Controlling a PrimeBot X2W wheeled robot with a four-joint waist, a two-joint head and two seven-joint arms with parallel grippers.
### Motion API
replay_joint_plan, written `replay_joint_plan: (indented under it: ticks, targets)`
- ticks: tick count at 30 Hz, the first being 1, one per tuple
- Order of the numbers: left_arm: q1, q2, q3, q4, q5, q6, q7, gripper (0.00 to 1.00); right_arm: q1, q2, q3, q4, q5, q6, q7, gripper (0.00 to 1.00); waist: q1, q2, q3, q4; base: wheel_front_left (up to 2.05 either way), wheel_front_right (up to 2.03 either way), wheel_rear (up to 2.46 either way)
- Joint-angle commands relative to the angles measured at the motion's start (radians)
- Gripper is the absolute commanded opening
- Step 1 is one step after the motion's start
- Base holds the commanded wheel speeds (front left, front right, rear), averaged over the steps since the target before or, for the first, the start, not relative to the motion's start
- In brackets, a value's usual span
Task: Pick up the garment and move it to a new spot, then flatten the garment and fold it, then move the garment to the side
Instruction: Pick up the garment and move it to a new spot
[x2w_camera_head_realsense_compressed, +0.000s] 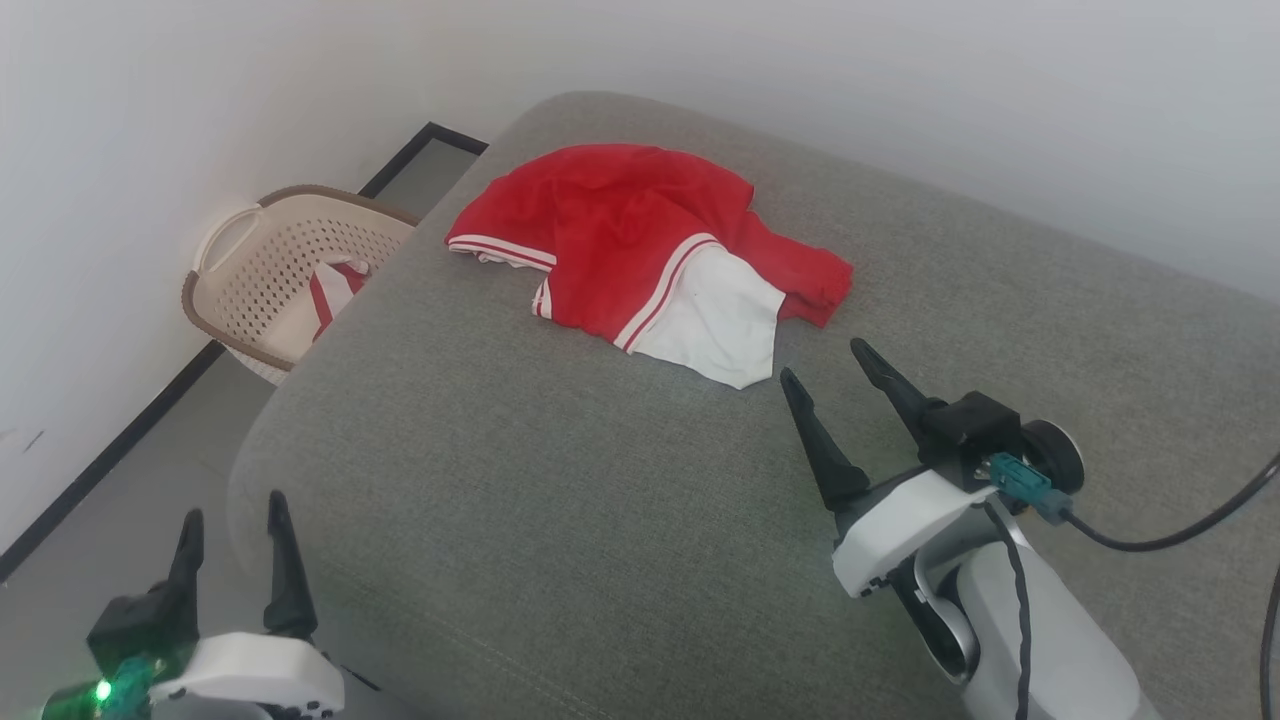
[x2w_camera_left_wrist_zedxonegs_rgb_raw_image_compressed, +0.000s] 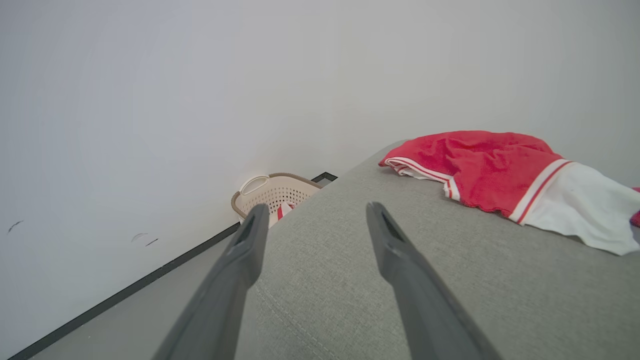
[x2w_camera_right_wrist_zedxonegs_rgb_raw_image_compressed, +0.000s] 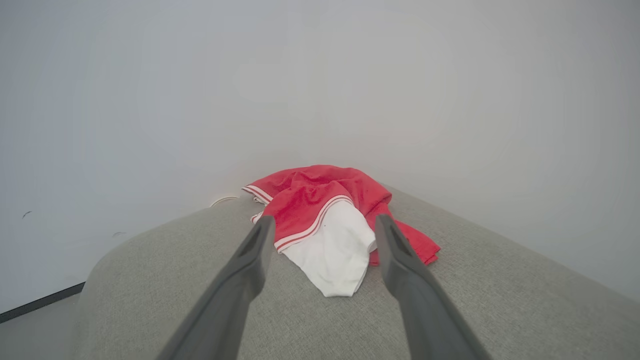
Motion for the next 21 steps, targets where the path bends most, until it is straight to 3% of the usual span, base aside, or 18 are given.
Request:
replay_joint_plan:
  ticks: [1, 9, 14, 21]
  targets:
    - [0.018, -0.002, 0.007, -0.011, -0.016, 0.003, -0.005, 1.0, -0.018, 0.0, 0.012, 0.006, 0.011, 0.0, -0.003, 1.0, 0.0, 0.0, -0.001, -0.001, 0.0, 0.0, 0.0]
    - [-0.055, 0.005, -0.061, 0.037, 0.031, -0.057, -0.005, 1.0, 0.013, -0.018, -0.035, -0.01, 0.014, 0.0, -0.003, 1.0, 0.0, 0.0, 0.011, -0.021, 0.0, 0.0, 0.0]
    - [-0.225, 0.055, -0.123, 0.097, 0.032, -0.098, -0.005, 1.0, -0.018, -0.028, -0.041, -0.035, -0.016, 0.0, -0.003, 1.0, 0.0, 0.0, 0.109, -0.134, 0.0, 0.0, 0.0]
    - [-0.511, 0.172, -0.242, 0.281, -0.044, -0.107, 0.007, 1.0, -0.068, -0.04, -0.051, -0.052, -0.035, 0.0, -0.003, 1.0, 0.0, 0.0, 0.231, -0.273, 0.0, 0.0, 0.0]
